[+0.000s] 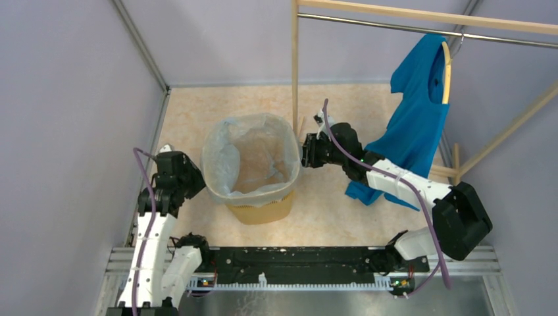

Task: Put the trash bags into the trash bin

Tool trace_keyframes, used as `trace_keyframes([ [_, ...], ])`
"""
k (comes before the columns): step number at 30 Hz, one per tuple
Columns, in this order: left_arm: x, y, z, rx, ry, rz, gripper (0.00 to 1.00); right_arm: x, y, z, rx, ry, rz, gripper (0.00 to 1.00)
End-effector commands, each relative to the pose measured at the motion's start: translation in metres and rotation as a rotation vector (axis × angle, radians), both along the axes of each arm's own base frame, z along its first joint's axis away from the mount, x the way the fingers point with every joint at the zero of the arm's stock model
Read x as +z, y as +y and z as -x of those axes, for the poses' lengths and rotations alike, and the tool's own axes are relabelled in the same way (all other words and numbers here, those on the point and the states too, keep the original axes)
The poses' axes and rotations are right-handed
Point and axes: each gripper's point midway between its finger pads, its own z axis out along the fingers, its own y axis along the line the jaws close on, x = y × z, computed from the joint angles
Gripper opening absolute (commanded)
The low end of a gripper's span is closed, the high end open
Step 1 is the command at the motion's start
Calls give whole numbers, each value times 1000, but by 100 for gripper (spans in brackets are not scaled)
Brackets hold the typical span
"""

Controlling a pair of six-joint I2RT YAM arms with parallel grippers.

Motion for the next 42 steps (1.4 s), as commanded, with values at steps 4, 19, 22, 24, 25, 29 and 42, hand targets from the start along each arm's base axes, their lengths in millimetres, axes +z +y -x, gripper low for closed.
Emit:
trace_keyframes([
  [4, -28, -8, -17, -19, 30, 36, 23, 10, 15, -12, 12, -27, -89, 17],
  [19, -85, -37, 14, -12, 263, 230, 6, -61, 8, -10, -20, 84, 11, 0],
  [22, -83, -37, 17, 15, 259, 246, 7, -48, 5, -12, -30, 58, 15, 0],
  [24, -80, -37, 17, 30, 243, 254, 7, -40, 1, -13, -44, 32, 27, 1],
  [25, -82, -37, 18, 41, 243, 261, 7, -38, -1, -15, -55, 23, 29, 2],
  [29, -101, -41, 28, 69, 267, 299, 8, -56, 1, -9, -54, 51, -7, 2],
  [42, -39, -12, 17, 107, 171, 135, 55, -21, -17, -19, -112, -14, 92, 30],
])
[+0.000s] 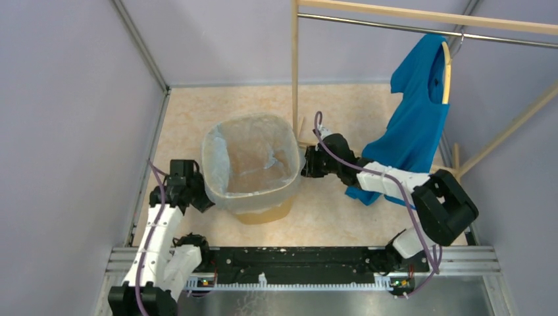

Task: Put the trash bags into the trash bin

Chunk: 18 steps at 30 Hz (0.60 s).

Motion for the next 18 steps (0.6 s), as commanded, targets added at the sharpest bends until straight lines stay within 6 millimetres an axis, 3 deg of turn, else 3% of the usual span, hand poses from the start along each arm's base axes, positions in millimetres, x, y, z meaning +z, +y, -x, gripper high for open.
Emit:
trace_keyframes([
  [1, 59, 26, -10, 49, -122, -140, 61, 71, -12, -19, -52, -170, 12, 36],
  [4, 82, 37, 0, 92, -151, -189, 72, 82, -23, -20, -71, -194, 55, 43],
  [8, 117, 65, 19, 197, -212, -308, 97, 89, -34, -18, -94, -211, 98, 48],
  [11, 146, 81, 25, 245, -259, -382, 98, 94, -40, -17, -100, -232, 111, 52],
  [16, 140, 79, 26, 228, -234, -381, 98, 101, -41, -17, -92, -247, 121, 57],
  [18, 157, 84, 24, 239, -291, -406, 98, 107, -43, -17, -90, -260, 125, 58],
])
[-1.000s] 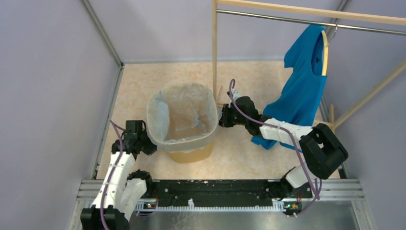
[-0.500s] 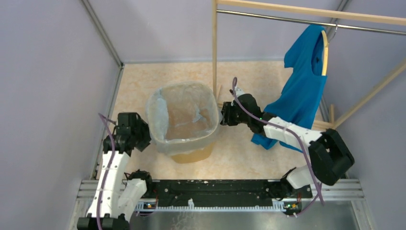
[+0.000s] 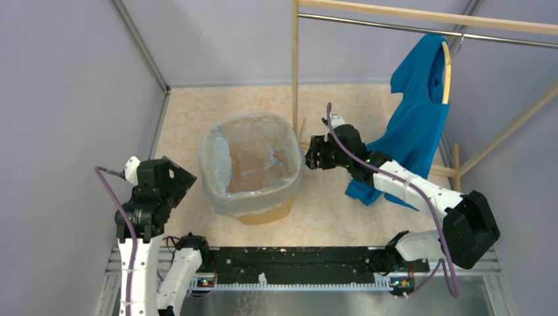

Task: Put the trash bags into the trash bin

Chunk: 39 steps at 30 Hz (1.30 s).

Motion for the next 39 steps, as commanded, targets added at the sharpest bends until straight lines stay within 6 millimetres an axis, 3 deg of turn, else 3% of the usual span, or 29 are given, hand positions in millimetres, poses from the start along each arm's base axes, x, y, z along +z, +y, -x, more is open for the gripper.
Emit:
trace_keyframes([
  [1, 27, 13, 2, -4, -60, -99, 97, 38, -6, -6, -5, -91, -1, 58],
  [3, 82, 3, -13, -148, -248, -172, 96, 46, -9, -4, -4, -113, -6, 61],
  [6, 166, -52, -34, -512, -588, -205, 96, 57, -11, -2, 5, -146, -12, 64],
  [8, 187, -93, -42, -741, -685, -134, 94, 63, -13, -2, 6, -162, -11, 65],
  [9, 188, -110, -47, -833, -684, -72, 93, 64, -14, -2, 4, -169, -8, 66],
  [11, 185, -133, -55, -969, -675, 19, 88, 66, -15, -2, 4, -175, -5, 67],
  [14, 183, -137, -61, -1022, -663, 5, 83, 66, -15, -1, 7, -173, -1, 67],
  [18, 168, -144, -66, -1079, -602, 27, 68, 62, -16, 1, 4, -165, -2, 68],
  [22, 138, -153, -74, -1100, -479, 17, 55, 58, -15, 0, 0, -154, -3, 68],
  [27, 88, -165, -80, -1050, -190, -186, 48, 50, -14, -1, -7, -129, -1, 68],
  [30, 55, -160, -85, -1007, -18, -257, 46, 47, -12, 0, -5, -114, -10, 68],
  [35, 7, -124, -84, -855, 217, -381, 42, 44, -13, 1, -6, -106, -8, 68],
  [37, -5, -116, -84, -818, 250, -408, 42, 43, -13, 2, -7, -108, -9, 68],
  [39, -10, -120, -82, -829, 247, -386, 41, 42, -12, 3, -2, -104, -11, 68],
])
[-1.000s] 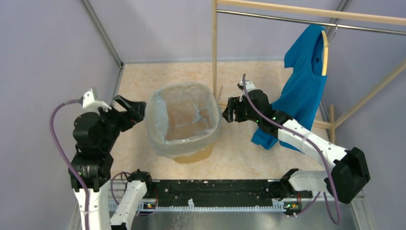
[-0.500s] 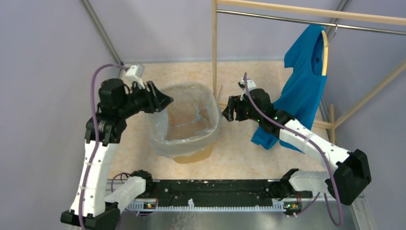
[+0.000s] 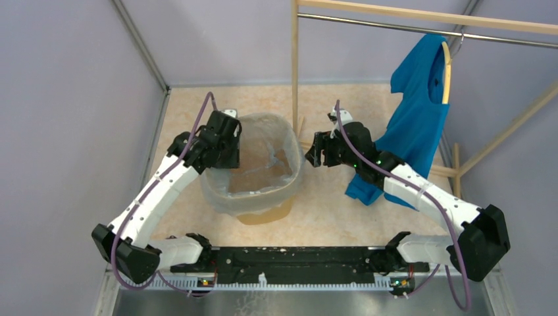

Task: Put the trash bags into the trash bin

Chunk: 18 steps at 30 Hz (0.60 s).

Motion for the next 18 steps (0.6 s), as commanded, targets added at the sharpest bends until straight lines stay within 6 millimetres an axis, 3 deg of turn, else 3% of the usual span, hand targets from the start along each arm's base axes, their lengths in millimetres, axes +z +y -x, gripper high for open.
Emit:
trace_keyframes([
  [1, -5, 18, 5, 72, -8, -55, 41, 7, 2, -4, -3, -20, -26, 68],
  [3, 4, 1, 4, 13, -25, 21, 45, 6, 3, -4, 1, -18, -27, 68],
  [7, 38, -44, -1, -146, -76, 209, 64, 6, 3, -3, 5, -22, -28, 68],
  [10, 55, -68, -3, -212, -103, 218, 68, 5, 2, -3, 3, -21, -25, 68],
  [16, 22, -99, -12, -230, -59, 136, 72, 0, 0, -1, -2, -15, -27, 69],
  [18, -7, -99, -13, -216, -23, 114, 74, -2, 0, 1, -3, -12, -29, 69],
])
